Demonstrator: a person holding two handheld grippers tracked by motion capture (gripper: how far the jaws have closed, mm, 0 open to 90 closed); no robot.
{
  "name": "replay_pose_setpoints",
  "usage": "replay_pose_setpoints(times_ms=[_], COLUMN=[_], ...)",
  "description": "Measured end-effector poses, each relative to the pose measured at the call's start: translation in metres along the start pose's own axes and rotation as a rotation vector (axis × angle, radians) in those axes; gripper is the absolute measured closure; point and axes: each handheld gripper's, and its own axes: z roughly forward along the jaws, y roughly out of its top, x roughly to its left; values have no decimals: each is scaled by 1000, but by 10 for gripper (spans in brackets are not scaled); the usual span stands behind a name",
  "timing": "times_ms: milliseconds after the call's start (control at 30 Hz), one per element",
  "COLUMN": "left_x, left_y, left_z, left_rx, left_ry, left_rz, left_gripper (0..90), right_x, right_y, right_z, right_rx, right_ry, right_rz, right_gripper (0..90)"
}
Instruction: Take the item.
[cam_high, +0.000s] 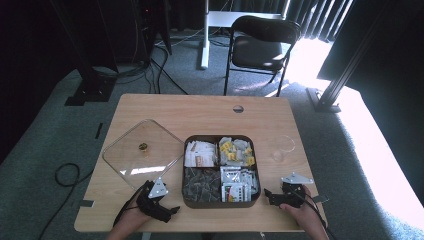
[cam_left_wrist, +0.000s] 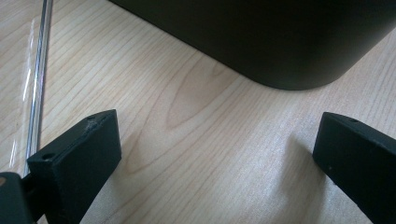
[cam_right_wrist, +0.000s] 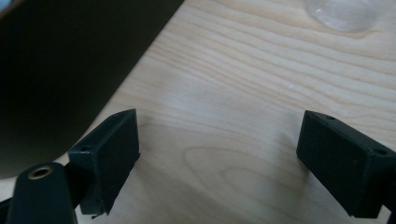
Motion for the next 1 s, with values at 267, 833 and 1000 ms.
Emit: replay_pose_setpoints(times_ms=[267,833,1000], left_x=[0,0,0], left_y=[0,0,0], left_z=[0,0,0], left_rx=[0,1,1], left_ry=[0,0,0], left_rz=[0,0,0], left_gripper=[12,12,12], right_x=[6,10,10], right_y=[5,32,43], right_z=[-7,-28,-33], right_rx=[-12,-77,-113], right_ry=[30,20,33], right_rz=[-16,-28,-23], right_gripper=[130,129,133])
